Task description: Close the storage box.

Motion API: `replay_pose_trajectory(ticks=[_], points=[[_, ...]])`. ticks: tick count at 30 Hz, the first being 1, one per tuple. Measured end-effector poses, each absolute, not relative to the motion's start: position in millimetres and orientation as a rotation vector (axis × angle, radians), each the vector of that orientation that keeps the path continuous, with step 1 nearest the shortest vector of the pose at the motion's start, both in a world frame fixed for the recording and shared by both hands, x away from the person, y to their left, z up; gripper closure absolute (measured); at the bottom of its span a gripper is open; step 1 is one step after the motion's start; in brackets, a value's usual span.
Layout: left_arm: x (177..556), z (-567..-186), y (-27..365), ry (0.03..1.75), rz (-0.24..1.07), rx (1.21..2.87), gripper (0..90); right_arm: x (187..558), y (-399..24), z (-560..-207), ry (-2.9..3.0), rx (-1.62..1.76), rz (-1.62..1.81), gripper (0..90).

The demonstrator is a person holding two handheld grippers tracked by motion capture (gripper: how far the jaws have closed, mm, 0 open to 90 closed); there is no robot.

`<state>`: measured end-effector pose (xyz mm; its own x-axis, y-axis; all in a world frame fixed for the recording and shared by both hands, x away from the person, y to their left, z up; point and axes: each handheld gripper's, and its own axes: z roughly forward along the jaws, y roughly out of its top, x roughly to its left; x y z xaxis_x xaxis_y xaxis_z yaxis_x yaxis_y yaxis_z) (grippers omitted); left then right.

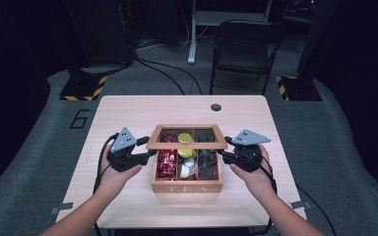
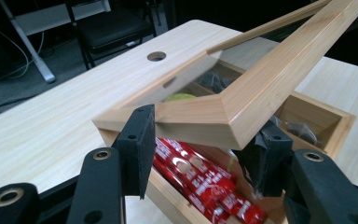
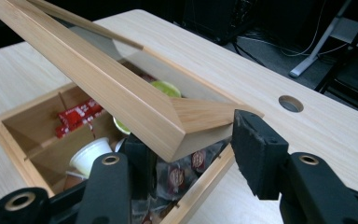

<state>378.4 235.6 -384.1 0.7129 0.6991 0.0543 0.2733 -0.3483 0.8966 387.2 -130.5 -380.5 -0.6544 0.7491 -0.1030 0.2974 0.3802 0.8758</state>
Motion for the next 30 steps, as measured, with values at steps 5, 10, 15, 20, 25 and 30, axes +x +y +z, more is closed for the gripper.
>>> replay_pose_trajectory(ticks=[5, 10, 15, 20, 25, 30], points=[[370.3, -394.6, 237.8, 0.755, 0.532, 1.923, 49.6, 379.1, -130.6, -390.6, 2.157, 0.871, 1.198, 51.2], [363.5, -405.9, 238.5, 0.773, 0.517, 1.902, 49.5, 372.0, -131.7, -400.8, 2.146, 0.890, 1.212, 51.2], [358.9, -417.6, 239.7, 0.793, 0.484, 1.888, 49.2, 366.5, -135.2, -410.2, 2.174, 0.916, 1.234, 51.6], [355.6, -424.5, 240.2, 0.798, 0.472, 1.893, 49.6, 358.9, -135.3, -416.0, 2.177, 0.936, 1.241, 51.7], [352.7, -428.8, 241.0, 0.798, 0.454, 1.902, 49.7, 351.9, -136.6, -419.6, 2.178, 0.932, 1.242, 53.9], [349.6, -433.6, 241.6, 0.800, 0.440, 1.907, 50.1, 348.1, -138.3, -424.8, 2.187, 0.951, 1.252, 56.4]])
